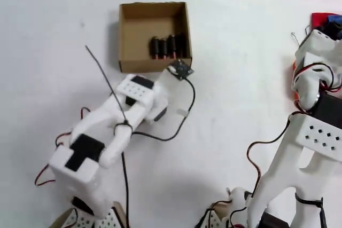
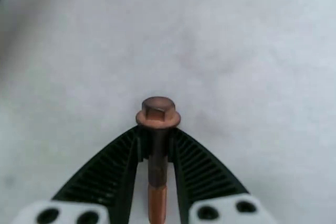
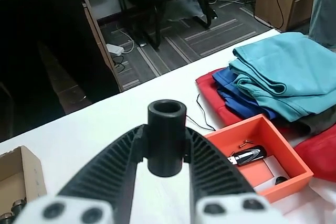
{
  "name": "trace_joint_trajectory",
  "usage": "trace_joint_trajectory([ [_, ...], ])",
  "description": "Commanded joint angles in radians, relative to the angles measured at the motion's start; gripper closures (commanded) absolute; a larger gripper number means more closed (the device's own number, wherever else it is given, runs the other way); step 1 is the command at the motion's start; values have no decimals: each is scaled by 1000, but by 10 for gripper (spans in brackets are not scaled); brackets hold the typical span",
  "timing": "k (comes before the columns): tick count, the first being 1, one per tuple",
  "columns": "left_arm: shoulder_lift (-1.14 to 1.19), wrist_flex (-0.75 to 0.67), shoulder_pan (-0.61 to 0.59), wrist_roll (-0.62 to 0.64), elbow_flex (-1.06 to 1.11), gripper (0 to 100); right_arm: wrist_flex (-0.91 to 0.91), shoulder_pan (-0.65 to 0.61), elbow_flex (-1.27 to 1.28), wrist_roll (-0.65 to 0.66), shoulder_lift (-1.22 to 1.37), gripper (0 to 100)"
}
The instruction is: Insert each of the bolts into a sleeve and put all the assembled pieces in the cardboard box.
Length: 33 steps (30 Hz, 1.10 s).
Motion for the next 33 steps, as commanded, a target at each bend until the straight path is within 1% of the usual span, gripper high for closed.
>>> trace_joint_trajectory([
  [1, 48, 61, -15, 12, -99, 894, -8, -21, -46, -8, -12, 977],
  [3, 77, 74, -15, 51, -122, 836, -8, -19, -46, -8, -12, 977],
  [4, 81, 75, -15, 60, -127, 832, -8, -16, -46, -8, -12, 977],
  [10, 87, 81, -17, 64, -130, 912, -12, -15, -48, -8, -12, 977],
  [15, 94, 141, -8, 64, -128, 980, -12, -15, -48, -8, -12, 977],
  [20, 81, 157, -9, 64, -151, 976, -10, -15, -49, -8, -12, 977],
  [23, 43, 222, -9, 64, -229, 976, -8, -15, -49, -8, -13, 977],
  [28, -104, 416, -29, 52, -449, 976, 2, -21, -52, -8, -15, 977],
  [31, -196, 462, -68, -41, -542, 976, 12, -28, -54, -8, -19, 977],
  [33, -252, 485, -98, -71, -585, 976, 15, -48, -48, -8, -39, 977],
])
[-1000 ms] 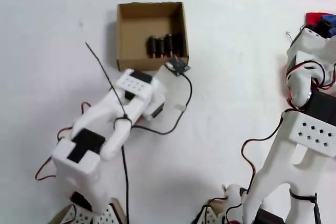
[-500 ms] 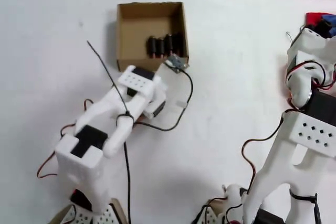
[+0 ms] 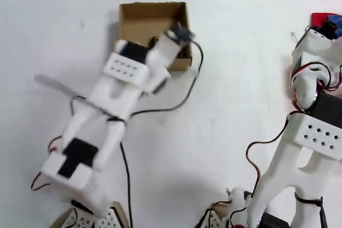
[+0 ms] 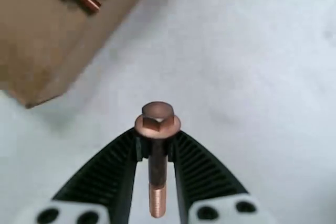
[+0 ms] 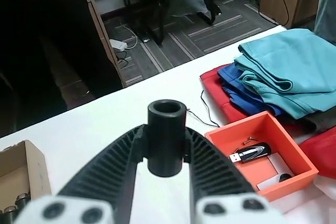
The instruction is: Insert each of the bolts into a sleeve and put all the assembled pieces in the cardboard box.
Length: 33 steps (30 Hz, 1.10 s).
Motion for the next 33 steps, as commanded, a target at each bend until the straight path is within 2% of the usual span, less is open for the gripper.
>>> trace_joint_trajectory([
  [1, -150, 61, -60, -34, -117, 976, 13, -36, -44, -8, -53, 977],
  [8, -408, 109, -169, 209, -120, 976, 125, -203, -34, -6, -148, 977],
  [11, -559, 95, -175, 232, -71, 976, 88, -283, 57, -6, -177, 977],
  [14, -744, 43, -150, 232, 94, 976, 5, -364, 186, -6, -236, 977],
  [17, -930, -109, -150, 239, 372, 976, -97, -433, 327, 0, -334, 977],
  [20, -1065, -382, -150, 239, 656, 976, -222, -506, 477, 2, -423, 977],
  [22, -1122, -559, -150, 239, 777, 976, -300, -556, 563, 3, -458, 978],
  [24, -1157, -678, -150, 239, 845, 976, -369, -607, 618, 3, -467, 977],
  [28, -1189, -776, -152, 233, 915, 976, -456, -664, 671, 3, -452, 975],
  [33, -1220, -773, -198, 238, 987, 976, -538, -673, 684, 3, -414, 976],
])
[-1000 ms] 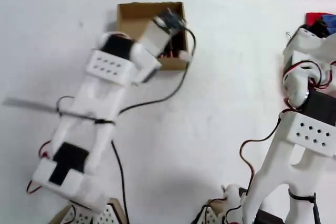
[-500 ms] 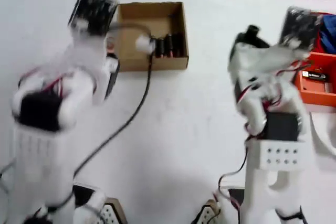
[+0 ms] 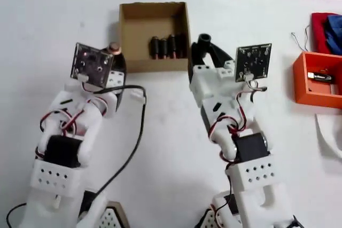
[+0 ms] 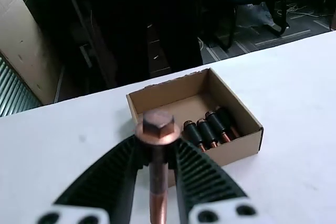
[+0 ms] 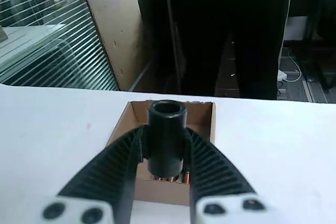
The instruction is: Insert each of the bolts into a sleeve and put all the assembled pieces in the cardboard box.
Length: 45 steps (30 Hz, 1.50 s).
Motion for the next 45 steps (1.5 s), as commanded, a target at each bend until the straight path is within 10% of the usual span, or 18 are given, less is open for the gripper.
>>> trace_joint_trajectory([
  [1, -63, -34, -35, 5, 30, 976, -65, -12, -5, 3, 22, 976],
  [8, -238, -124, -40, 40, 140, 976, -85, -12, -5, 3, 93, 976],
  [15, -187, -474, -32, 431, 67, 976, -79, -28, -3, 3, 13, 976],
  [25, 120, -158, 203, 456, -424, 976, -325, -108, 193, 341, -96, 977],
  [45, 247, -164, 308, 454, -533, 976, -308, -113, 219, 244, -229, 978],
])
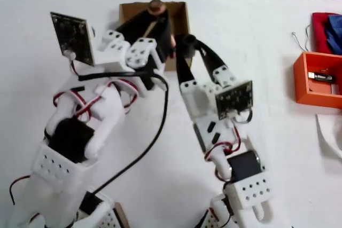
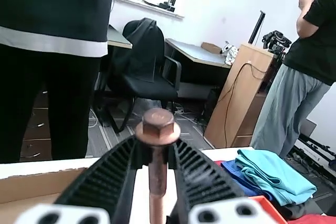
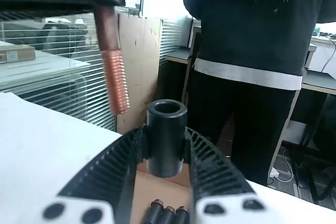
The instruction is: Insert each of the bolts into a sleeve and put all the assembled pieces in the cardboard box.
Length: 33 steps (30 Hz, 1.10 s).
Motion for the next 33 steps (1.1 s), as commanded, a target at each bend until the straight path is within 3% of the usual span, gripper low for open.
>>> trace_joint_trajectory([
  [1, 2, -34, 9, 6, -61, 976, 2, -8, -8, -12, -31, 978],
  [9, 6, -34, 12, 8, -151, 976, 2, -10, -8, -11, -31, 978],
  [33, 110, -74, 75, 6, -147, 976, 4, -10, -6, -11, -31, 978],
])
